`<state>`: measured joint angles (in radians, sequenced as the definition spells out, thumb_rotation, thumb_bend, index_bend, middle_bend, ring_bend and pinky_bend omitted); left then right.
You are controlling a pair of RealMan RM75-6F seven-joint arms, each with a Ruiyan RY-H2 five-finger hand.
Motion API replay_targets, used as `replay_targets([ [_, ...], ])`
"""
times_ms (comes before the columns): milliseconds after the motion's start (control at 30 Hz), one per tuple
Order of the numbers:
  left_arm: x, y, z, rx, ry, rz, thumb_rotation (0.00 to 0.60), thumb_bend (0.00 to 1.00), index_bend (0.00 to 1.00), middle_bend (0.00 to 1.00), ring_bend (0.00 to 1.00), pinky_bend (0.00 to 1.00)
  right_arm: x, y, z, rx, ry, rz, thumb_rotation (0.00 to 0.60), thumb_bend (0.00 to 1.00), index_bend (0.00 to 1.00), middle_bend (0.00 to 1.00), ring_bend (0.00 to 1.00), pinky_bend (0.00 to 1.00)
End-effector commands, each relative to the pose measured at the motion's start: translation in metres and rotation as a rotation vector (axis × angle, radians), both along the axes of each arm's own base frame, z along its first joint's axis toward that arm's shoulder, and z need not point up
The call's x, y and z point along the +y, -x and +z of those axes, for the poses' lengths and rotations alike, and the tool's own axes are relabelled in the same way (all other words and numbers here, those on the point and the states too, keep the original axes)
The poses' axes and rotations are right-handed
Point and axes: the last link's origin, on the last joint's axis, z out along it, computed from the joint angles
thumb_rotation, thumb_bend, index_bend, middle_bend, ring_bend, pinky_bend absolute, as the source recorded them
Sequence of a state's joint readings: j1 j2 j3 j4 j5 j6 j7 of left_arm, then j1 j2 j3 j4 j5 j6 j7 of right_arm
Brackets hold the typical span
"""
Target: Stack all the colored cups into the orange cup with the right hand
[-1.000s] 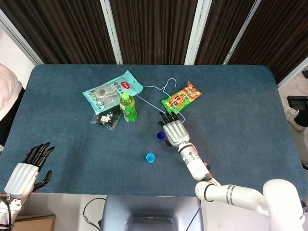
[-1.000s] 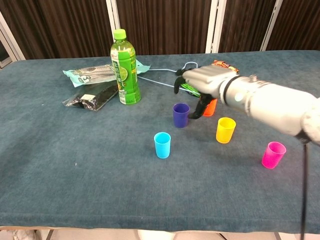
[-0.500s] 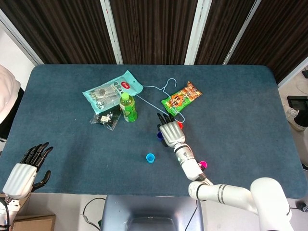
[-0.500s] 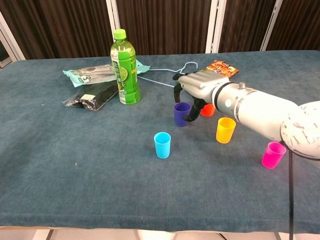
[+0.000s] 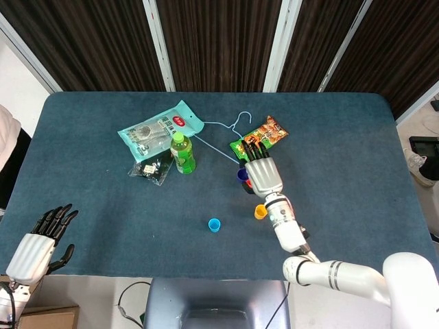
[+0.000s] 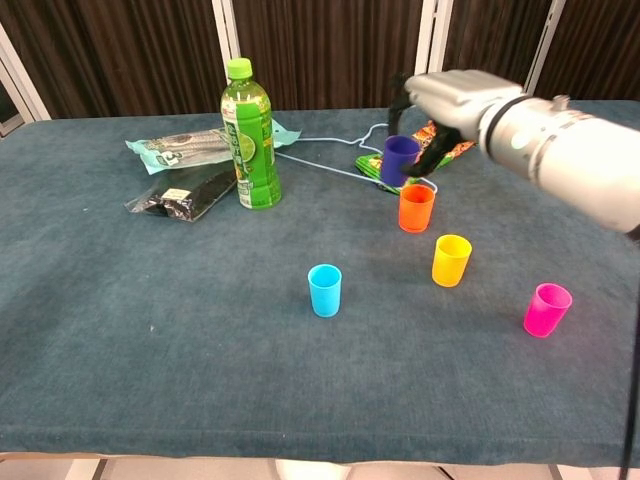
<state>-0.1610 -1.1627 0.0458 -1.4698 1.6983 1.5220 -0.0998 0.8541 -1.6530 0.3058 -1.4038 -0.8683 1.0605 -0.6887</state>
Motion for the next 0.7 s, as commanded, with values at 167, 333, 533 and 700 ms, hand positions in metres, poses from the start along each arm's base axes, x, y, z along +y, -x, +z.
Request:
replay_targets([
  [167, 0.001, 0.000, -0.003, 0.008, 0.006, 0.003, 0.600, 0.47, 0.00, 0.00, 0.00, 0.11, -0.002, 0.019, 0.005, 0.016, -0.015, -0.058, 0.600, 0.46, 0.63, 0.05, 0.00, 0.00],
  [333, 0.001, 0.000, -0.004, 0.011, 0.011, 0.000, 0.600, 0.47, 0.00, 0.00, 0.00, 0.11, -0.005, 0.023, -0.003, 0.043, -0.030, -0.075, 0.600, 0.46, 0.61, 0.05, 0.00, 0.00],
  [533, 0.001, 0.000, -0.003, 0.008, 0.011, -0.001, 0.600, 0.47, 0.00, 0.00, 0.00, 0.11, -0.005, 0.025, -0.010, 0.074, -0.056, -0.089, 0.600, 0.46, 0.43, 0.04, 0.00, 0.00],
  [700, 0.000, -0.001, -0.002, 0.003, 0.007, -0.005, 0.600, 0.47, 0.00, 0.00, 0.00, 0.11, 0.009, 0.023, -0.008, 0.041, -0.101, -0.094, 0.600, 0.46, 0.03, 0.00, 0.00, 0.00],
])
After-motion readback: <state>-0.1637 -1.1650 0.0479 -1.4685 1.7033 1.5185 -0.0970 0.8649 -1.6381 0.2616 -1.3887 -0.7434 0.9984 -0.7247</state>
